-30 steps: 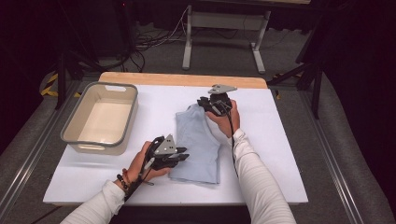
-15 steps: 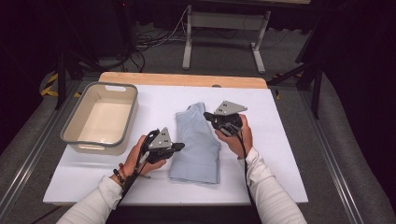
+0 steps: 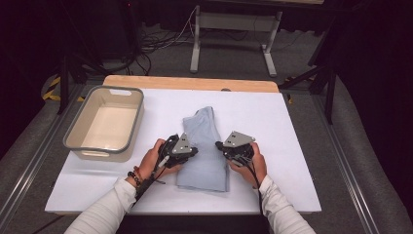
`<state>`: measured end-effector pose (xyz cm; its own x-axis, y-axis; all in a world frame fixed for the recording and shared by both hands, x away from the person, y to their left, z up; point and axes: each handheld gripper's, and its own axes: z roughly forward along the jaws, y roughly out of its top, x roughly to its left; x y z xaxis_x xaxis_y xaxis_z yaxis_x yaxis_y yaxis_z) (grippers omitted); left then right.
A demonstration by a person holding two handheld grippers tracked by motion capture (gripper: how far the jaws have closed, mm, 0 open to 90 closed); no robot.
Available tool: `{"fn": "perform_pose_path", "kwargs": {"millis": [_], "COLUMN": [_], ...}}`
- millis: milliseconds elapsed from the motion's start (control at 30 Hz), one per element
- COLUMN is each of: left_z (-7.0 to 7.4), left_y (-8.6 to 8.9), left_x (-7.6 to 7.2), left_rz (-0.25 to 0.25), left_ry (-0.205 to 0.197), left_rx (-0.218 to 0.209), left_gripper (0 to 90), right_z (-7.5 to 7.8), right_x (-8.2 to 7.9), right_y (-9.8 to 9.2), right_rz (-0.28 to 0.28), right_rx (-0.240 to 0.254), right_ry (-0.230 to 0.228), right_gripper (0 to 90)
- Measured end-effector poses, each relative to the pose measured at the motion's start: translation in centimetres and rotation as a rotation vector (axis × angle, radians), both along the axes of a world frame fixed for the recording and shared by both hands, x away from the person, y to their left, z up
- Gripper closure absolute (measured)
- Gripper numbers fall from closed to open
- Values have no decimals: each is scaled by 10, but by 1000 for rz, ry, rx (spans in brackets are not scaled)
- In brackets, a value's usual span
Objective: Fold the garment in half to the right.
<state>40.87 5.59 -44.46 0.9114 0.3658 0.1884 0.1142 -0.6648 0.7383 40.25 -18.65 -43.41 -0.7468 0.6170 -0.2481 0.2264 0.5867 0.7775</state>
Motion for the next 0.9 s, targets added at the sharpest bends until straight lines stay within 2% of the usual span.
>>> {"fn": "perform_pose_path", "kwargs": {"millis": [133,233,267,300,367,500,533,567,633,700,767,900], "left_z": [-6,-12,-12,-14,-14,-12,-10,-7,1,13,19,18], "left_y": [-2,0,0,1,1,1,1,2,7,15,21,22], "left_x": [1,5,5,6,6,4,4,3,4,4,6,12], "left_rz": [-5,-6,-6,-2,-5,-6,-12,-14,1,25,48,63], "left_ry": [25,75,75,99,105,92,86,97,74,43,24,8], "left_rx": [4,-41,-41,-58,-64,-59,-71,-87,-126,-181,-204,-189], "left_gripper": [876,888,893,894,895,895,889,868,860,849,850,848], "right_z": [-10,-16,-18,-20,-22,-23,-23,-22,-20,-15,-9,-2], "right_x": [1,1,1,0,0,0,0,1,0,-2,-5,-12], "right_y": [-2,-2,-2,-2,-1,-1,-2,-2,-4,-6,-8,-11], "right_rz": [-3,-9,-11,-12,-12,-19,-22,-24,-23,-24,-24,-16], "right_rx": [4,-10,-23,-29,-37,-34,-26,-17,-8,10,27,37], "right_ry": [18,26,26,25,28,30,36,38,32,21,6,-9], "right_gripper": [900,900,900,900,900,900,900,900,900,900,900,900]}}
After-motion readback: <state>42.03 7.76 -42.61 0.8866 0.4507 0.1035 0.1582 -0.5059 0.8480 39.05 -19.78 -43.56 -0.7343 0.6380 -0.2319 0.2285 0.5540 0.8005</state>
